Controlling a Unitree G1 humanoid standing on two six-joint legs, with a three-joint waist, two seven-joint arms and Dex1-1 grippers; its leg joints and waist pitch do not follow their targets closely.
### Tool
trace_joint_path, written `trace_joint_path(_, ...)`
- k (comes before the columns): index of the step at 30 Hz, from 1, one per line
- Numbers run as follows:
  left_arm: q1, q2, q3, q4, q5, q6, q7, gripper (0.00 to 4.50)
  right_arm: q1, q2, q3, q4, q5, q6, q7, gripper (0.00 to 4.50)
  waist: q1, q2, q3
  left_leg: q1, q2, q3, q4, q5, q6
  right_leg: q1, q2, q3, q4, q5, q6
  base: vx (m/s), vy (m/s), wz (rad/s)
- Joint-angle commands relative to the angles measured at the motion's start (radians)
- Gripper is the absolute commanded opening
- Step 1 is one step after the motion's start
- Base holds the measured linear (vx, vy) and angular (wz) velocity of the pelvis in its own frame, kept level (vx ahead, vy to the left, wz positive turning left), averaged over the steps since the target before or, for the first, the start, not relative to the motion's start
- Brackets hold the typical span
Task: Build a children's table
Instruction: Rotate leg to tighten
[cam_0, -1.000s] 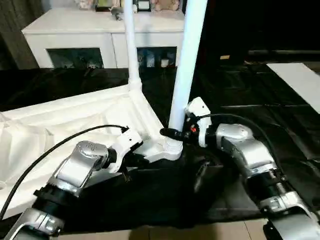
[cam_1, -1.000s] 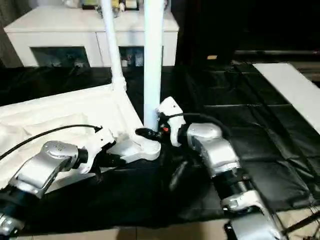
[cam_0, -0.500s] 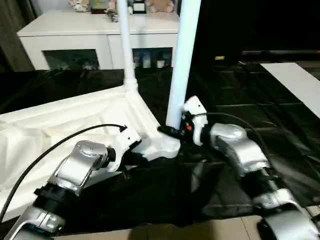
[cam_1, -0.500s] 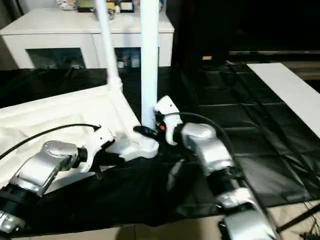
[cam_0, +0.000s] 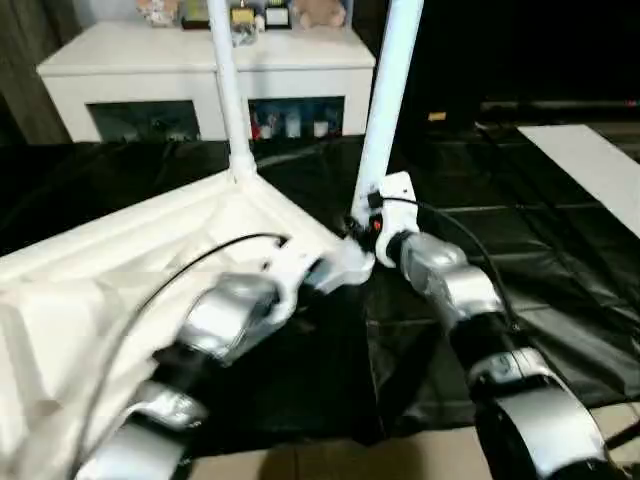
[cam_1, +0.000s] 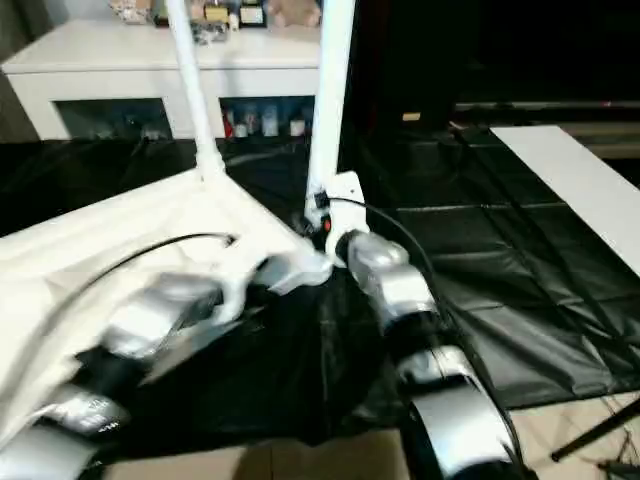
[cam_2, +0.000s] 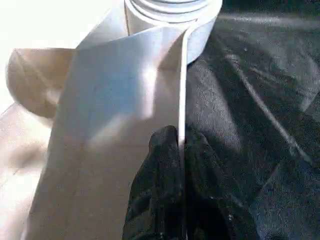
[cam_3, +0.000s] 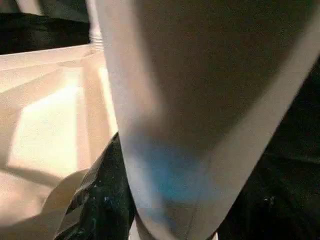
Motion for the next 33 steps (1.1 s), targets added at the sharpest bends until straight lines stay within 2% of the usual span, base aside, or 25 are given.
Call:
trace_joint_path(1,-0.058,-0.026,0.026,-0.011,-0.005,-0.019,0.034,0.0,0.071,0.047,0.031,0.153,-0.018,0.074,-0.019,1.82,-0.014,0.007,-0.031,0.025,0.011,-0.017,-0.101,-0.678,-0.018,0.013,-0.027,-0.014,-0.087,-0.538,-0.049,0.0,0.0,0.0)
trace_joint_path(2,-0.054,-0.021,0.027,-0.011,-0.003,-0.019,0.03,0.0,0.07,0.051,0.03,0.157,-0.019,0.072,-0.023,1.82,-0.014,0.007,-0.03,0.022,0.012,-0.018,-0.105,-0.678,-0.017,0.014,-0.03,-0.011,-0.084,-0.535,-0.052,-0.002,0.058,-0.11)
trace_joint_path(4,-0.052,-0.018,0.029,-0.011,-0.002,-0.02,0.03,0.0,0.069,0.053,0.029,0.161,-0.02,0.07,-0.026,1.82,-0.014,0.005,-0.03,0.027,0.009,-0.014,-0.103,-0.673,-0.019,0.008,-0.033,-0.009,-0.093,-0.546,-0.055,0.0,0.0,0.0)
trace_joint_path(5,-0.05,-0.005,0.034,-0.006,0.002,-0.021,0.032,0.0,0.062,0.062,0.023,0.176,-0.023,0.063,-0.033,1.82,-0.013,0.001,-0.031,0.025,0.005,-0.012,-0.102,-0.649,-0.014,0.007,-0.035,-0.007,-0.095,-0.553,-0.055,0.0,0.0,0.0)
trace_joint_path(7,-0.051,-0.001,0.037,-0.001,0.003,-0.021,0.034,0.0,0.058,0.066,0.018,0.185,-0.027,0.058,-0.036,1.82,-0.011,0.0,-0.031,0.022,0.004,-0.011,-0.101,-0.633,-0.01,0.007,-0.039,-0.007,-0.097,-0.572,-0.05,0.0,0.0,0.0)
trace_joint_path(10,-0.058,0.015,0.044,0.014,0.001,-0.032,0.032,0.0,0.045,0.073,0.008,0.201,-0.031,0.05,-0.035,1.82,-0.012,0.001,-0.03,0.025,0.002,-0.009,-0.1,-0.635,-0.008,0.002,-0.038,-0.01,-0.103,-0.593,-0.043,0.0,0.0,0.0)
trace_joint_path(11,-0.058,0.021,0.046,0.014,0.0,-0.034,0.029,0.0,0.041,0.073,0.007,0.205,-0.031,0.046,-0.031,1.82,-0.012,0.006,-0.029,0.024,0.002,-0.011,-0.101,-0.64,-0.008,0.004,-0.038,-0.016,-0.104,-0.599,-0.035,0.0,0.0,0.0)
trace_joint_path(12,-0.057,0.024,0.047,0.013,-0.001,-0.036,0.026,0.0,0.038,0.074,0.006,0.208,-0.032,0.043,-0.028,1.82,-0.013,0.005,-0.028,0.026,0.003,-0.009,-0.102,-0.646,-0.007,0.002,-0.035,-0.019,-0.107,-0.597,-0.033,0.0,0.0,0.0)
trace_joint_path(13,-0.053,0.031,0.047,0.009,-0.002,-0.038,0.019,0.0,0.034,0.074,0.008,0.208,-0.032,0.033,-0.022,1.82,-0.014,0.008,-0.028,0.027,0.004,-0.009,-0.102,-0.657,-0.004,0.005,-0.038,-0.028,-0.109,-0.593,-0.031,0.0,0.0,0.0)
trace_joint_path(14,-0.048,0.038,0.047,0.004,-0.003,-0.04,0.012,0.0,0.031,0.073,0.009,0.206,-0.032,0.028,-0.012,1.82,-0.016,0.008,-0.026,0.023,0.007,-0.011,-0.105,-0.669,-0.003,0.01,-0.04,-0.037,-0.109,-0.596,-0.025,0.0,0.0,0.0)
trace_joint_path(16,-0.043,0.045,0.048,0.0,-0.006,-0.042,0.005,0.0,0.027,0.072,0.014,0.204,-0.035,0.023,-0.001,1.82,-0.016,0.009,-0.026,0.025,0.008,-0.012,-0.106,-0.68,-0.005,0.01,-0.04,-0.039,-0.108,-0.594,-0.024,0.0,0.0,0.0)
trace_joint_path(17,-0.042,0.052,0.049,-0.001,-0.007,-0.043,0.001,0.0,0.023,0.069,0.021,0.207,-0.049,0.014,0.005,1.82,-0.016,0.007,-0.024,0.031,0.006,-0.011,-0.103,-0.686,-0.004,0.004,-0.043,-0.043,-0.113,-0.61,-0.023,0.0,0.0,0.0)
trace_joint_path(18,-0.043,0.054,0.049,-0.001,-0.007,-0.043,0.0,0.0,0.021,0.067,0.023,0.208,-0.054,0.011,0.007,1.82,-0.016,0.007,-0.024,0.031,0.006,-0.01,-0.102,-0.685,-0.004,0.004,-0.043,-0.044,-0.115,-0.614,-0.022,0.0,0.0,0.0)
trace_joint_path(22,-0.045,0.063,0.048,0.001,-0.007,-0.045,-0.006,0.0,0.002,0.066,-0.001,0.216,-0.039,0.004,0.02,1.82,-0.02,0.015,-0.019,0.026,0.014,-0.015,-0.112,-0.728,-0.007,0.013,-0.044,-0.06,-0.11,-0.604,-0.013,0.0,0.0,0.0)
trace_joint_path(23,-0.046,0.065,0.048,0.003,-0.007,-0.046,-0.007,0.0,-0.003,0.066,-0.008,0.219,-0.036,0.003,0.022,2.17,-0.02,0.016,-0.017,0.033,0.014,-0.013,-0.111,-0.742,-0.009,0.008,-0.042,-0.062,-0.113,-0.608,-0.013,0.0,0.0,0.0)
trace_joint_path(24,-0.047,0.066,0.048,0.004,-0.007,-0.047,-0.008,0.0,-0.007,0.066,-0.012,0.22,-0.034,0.003,0.022,2.17,-0.021,0.015,-0.016,0.034,0.013,-0.013,-0.111,-0.744,-0.009,0.007,-0.043,-0.064,-0.114,-0.613,-0.013,0.0,0.0,0.0)
trace_joint_path(25,-0.047,0.066,0.047,0.004,-0.007,-0.047,-0.009,0.0,-0.01,0.066,-0.015,0.221,-0.034,0.001,0.025,2.38,-0.021,0.02,-0.016,0.035,0.013,-0.013,-0.111,-0.748,-0.009,0.008,-0.043,-0.065,-0.114,-0.62,-0.01,0.0,0.0,0.0)
trace_joint_path(28,-0.051,0.068,0.046,0.007,-0.007,-0.048,-0.013,0.0,-0.022,0.064,-0.017,0.218,-0.036,0.003,0.025,2.62,-0.023,0.019,-0.014,0.033,0.014,-0.014,-0.113,-0.755,-0.008,0.009,-0.043,-0.066,-0.112,-0.623,-0.01,0.0,0.0,0.0)
trace_joint_path(29,-0.054,0.069,0.046,0.009,-0.008,-0.049,-0.014,0.0,-0.031,0.062,-0.017,0.218,-0.038,0.004,0.025,2.62,-0.021,0.024,-0.014,0.032,0.018,-0.012,-0.117,-0.757,-0.012,0.013,-0.045,-0.066,-0.109,-0.603,-0.019,0.0,0.0,0.0)
trace_joint_path(31,-0.061,0.072,0.047,0.015,-0.01,-0.052,-0.017,0.0,-0.046,0.058,-0.02,0.214,-0.038,0.007,0.031,2.62,-0.021,0.021,-0.011,0.02,0.022,-0.013,-0.124,-0.744,-0.006,0.025,-0.046,-0.062,-0.095,-0.58,-0.027,0.0,0.0,0.0)
trace_joint_path(32,-0.064,0.074,0.048,0.018,-0.011,-0.053,-0.018,0.0,-0.053,0.056,-0.023,0.21,-0.036,0.01,0.037,2.62,-0.019,0.022,-0.009,0.024,0.022,-0.01,-0.125,-0.745,-0.004,0.021,-0.046,-0.06,-0.098,-0.584,-0.029,0.0,0.0,0.0)
trace_joint_path(33,-0.065,0.074,0.048,0.019,-0.011,-0.055,-0.019,0.0,-0.058,0.056,-0.025,0.209,-0.036,0.011,0.041,2.62,-0.017,0.022,-0.01,0.039,0.016,-0.002,-0.115,-0.722,-0.003,0.007,-0.049,-0.059,-0.111,-0.61,-0.033,0.0,0.0,0.0)
